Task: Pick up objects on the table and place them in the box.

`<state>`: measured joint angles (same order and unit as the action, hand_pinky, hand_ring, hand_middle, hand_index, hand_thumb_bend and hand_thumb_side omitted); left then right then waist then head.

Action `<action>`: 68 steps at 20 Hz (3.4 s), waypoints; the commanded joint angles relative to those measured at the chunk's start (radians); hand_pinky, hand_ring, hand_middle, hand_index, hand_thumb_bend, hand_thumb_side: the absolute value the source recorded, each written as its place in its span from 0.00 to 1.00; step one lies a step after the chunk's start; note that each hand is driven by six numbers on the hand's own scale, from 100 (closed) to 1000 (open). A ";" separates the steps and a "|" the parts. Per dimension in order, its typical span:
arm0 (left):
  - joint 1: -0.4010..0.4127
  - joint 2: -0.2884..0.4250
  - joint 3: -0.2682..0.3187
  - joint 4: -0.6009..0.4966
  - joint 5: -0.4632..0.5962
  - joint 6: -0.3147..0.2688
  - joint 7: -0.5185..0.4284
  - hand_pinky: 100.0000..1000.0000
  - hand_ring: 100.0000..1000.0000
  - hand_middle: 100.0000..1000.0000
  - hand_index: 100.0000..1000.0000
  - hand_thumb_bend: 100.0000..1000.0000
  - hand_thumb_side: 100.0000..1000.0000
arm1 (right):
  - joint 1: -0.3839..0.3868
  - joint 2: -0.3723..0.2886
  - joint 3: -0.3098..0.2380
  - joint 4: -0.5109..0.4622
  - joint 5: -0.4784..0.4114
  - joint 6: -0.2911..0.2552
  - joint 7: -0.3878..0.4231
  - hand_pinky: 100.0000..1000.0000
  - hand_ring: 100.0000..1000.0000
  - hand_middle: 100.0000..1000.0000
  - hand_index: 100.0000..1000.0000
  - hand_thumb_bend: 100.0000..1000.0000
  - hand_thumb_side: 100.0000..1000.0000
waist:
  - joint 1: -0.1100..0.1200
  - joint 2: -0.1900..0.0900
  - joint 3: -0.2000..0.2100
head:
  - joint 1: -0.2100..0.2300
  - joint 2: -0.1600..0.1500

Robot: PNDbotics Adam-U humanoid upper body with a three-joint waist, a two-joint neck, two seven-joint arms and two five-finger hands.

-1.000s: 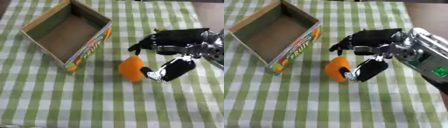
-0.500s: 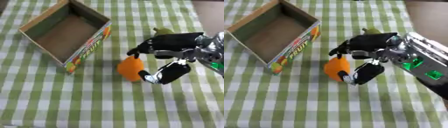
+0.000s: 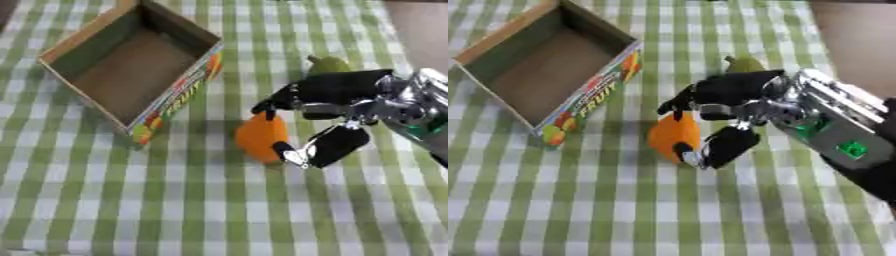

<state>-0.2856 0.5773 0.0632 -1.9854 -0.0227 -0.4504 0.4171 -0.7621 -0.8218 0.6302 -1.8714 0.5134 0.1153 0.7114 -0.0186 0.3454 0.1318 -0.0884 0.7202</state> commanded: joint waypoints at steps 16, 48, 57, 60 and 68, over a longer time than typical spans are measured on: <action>-0.005 0.008 0.002 -0.015 0.008 0.001 -0.010 0.72 0.68 0.68 0.82 0.11 0.41 | -0.010 0.042 0.010 0.134 0.046 -0.065 -0.054 0.91 0.00 0.50 0.83 0.00 0.44 | 0.009 -0.006 0.007 | -0.014 -0.012; 0.000 0.022 0.001 -0.015 0.014 0.000 -0.015 0.71 0.67 0.66 0.82 0.09 0.41 | -0.088 -0.075 -0.079 -0.128 -0.122 0.002 -0.397 0.75 0.00 0.11 0.56 0.00 0.08 | 0.000 -0.021 0.008 | -0.007 -0.017; -0.011 0.036 -0.004 -0.015 0.018 -0.006 -0.018 0.71 0.67 0.66 0.82 0.10 0.40 | -0.268 -0.012 -0.061 -0.101 -0.260 0.035 -0.313 0.76 0.00 0.11 0.59 0.00 0.11 | -0.008 -0.032 0.029 | -0.033 -0.002; -0.021 0.040 -0.004 -0.015 0.021 -0.011 -0.018 0.71 0.68 0.66 0.82 0.11 0.39 | -0.337 0.053 -0.048 -0.019 -0.288 0.028 -0.289 0.76 0.00 0.11 0.59 0.00 0.11 | -0.010 -0.033 0.045 | -0.051 0.002; -0.068 0.038 -0.015 -0.015 0.036 -0.028 -0.027 0.71 0.68 0.66 0.82 0.13 0.36 | -0.464 0.264 -0.034 0.272 -0.197 -0.091 -0.312 0.76 0.00 0.10 0.59 0.00 0.12 | -0.006 -0.026 0.089 | -0.112 -0.007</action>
<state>-0.3402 0.5839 0.0447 -1.9854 0.0087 -0.4715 0.3921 -1.2005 -0.5755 0.6077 -1.6329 0.2974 0.0419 0.4056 -0.0317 0.3388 0.2205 -0.1907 0.7199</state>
